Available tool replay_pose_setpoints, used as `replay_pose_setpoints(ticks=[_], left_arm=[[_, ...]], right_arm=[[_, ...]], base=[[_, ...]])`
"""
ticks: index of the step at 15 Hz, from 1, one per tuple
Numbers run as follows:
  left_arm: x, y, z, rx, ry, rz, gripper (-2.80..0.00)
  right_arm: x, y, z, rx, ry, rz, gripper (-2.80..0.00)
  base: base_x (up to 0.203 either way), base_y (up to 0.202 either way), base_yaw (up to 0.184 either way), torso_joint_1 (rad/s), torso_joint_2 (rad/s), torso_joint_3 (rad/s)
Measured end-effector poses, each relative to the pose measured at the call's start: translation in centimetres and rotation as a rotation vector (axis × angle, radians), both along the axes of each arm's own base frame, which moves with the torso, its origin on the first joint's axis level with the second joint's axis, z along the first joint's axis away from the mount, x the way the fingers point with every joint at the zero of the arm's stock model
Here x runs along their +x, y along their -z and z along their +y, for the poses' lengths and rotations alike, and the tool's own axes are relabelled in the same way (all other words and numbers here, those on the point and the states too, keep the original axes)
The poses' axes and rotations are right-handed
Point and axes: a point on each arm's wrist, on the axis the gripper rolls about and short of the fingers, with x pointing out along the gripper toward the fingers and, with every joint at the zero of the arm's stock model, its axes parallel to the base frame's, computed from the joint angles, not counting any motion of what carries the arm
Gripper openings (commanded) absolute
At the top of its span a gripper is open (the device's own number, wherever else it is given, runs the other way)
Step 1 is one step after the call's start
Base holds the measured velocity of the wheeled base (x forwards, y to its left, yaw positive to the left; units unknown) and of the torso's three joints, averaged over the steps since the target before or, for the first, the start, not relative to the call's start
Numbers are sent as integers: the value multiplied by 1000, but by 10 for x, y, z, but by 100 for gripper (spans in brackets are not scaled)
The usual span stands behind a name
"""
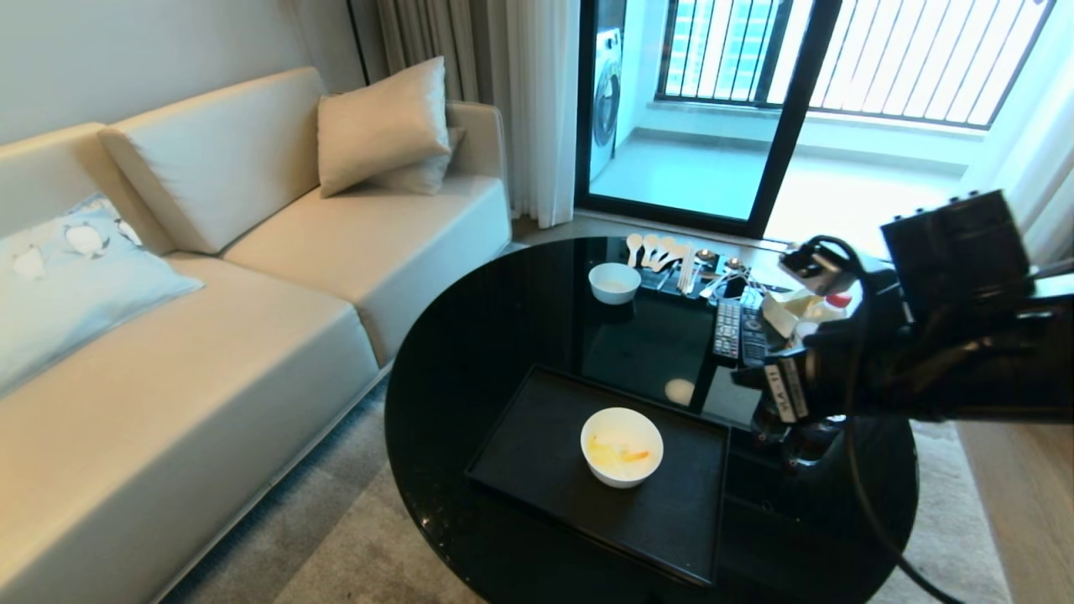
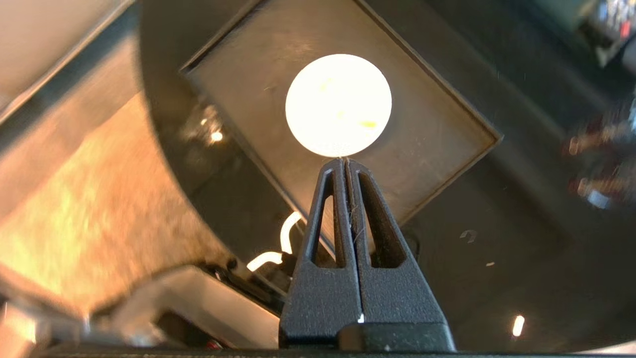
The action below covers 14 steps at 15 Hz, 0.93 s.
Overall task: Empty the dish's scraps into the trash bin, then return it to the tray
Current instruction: Pick up the bowl with leftover food
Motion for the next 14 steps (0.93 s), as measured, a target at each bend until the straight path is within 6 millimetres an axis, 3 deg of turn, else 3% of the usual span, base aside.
replay_pose_setpoints(ticks=[3,6,9,14], left_arm=[[0,0,0,0,0,0,-280],[0,0,0,0,0,0,-280],[0,0,0,0,0,0,-280],[0,0,0,0,0,0,-280]], right_arm=[[26,17,42,-13,161,54,-280],[46,48,70,-80,223,114,-280],[60,76,81,-149,271,195,-280],[88,99,78,-165,370,284,-280]], base=[[0,0,0,0,0,0],[0,0,0,0,0,0],[0,0,0,0,0,0],[0,0,0,0,0,0]])
